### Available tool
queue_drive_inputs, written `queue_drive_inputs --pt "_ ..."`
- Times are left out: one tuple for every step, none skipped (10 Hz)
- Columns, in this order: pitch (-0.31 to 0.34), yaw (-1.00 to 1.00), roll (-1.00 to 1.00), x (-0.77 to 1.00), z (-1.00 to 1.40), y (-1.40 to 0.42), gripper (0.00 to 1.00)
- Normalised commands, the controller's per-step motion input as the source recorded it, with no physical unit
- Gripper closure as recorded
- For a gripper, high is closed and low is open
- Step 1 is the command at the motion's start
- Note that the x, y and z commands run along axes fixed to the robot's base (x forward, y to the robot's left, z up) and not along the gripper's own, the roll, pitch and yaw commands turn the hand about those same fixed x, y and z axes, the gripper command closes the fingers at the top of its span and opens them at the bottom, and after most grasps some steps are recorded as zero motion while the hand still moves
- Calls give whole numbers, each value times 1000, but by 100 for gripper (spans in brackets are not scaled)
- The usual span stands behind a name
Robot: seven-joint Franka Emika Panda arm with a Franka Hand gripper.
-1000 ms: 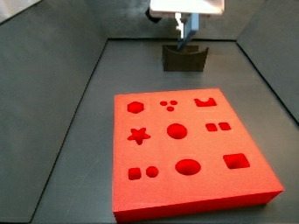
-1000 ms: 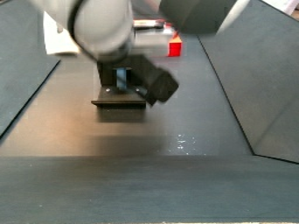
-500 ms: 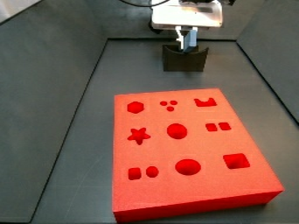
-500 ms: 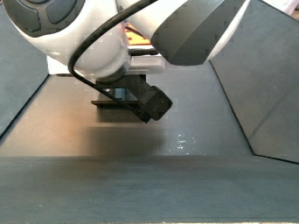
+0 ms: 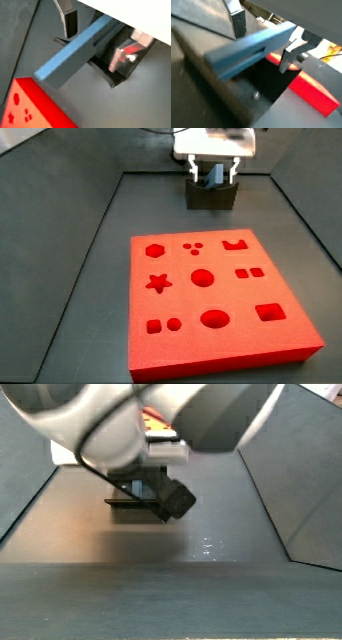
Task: Pick up the double-square object. Move up. Place the double-square object on the fixture. Regrasp the double-square object. Move to above the board. Insert the double-square object.
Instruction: Regrasp the double-square object.
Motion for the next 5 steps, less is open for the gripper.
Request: queue_drive_inputs --pt "-19 -19 -26 -24 1000 9 0" --pt "-19 -4 -2 -27 1000 4 0" --pt "-13 10 17 -36 1000 2 0" --pt "-3 20 29 -38 911 4 0" --pt "14 25 39 -38 661 4 0"
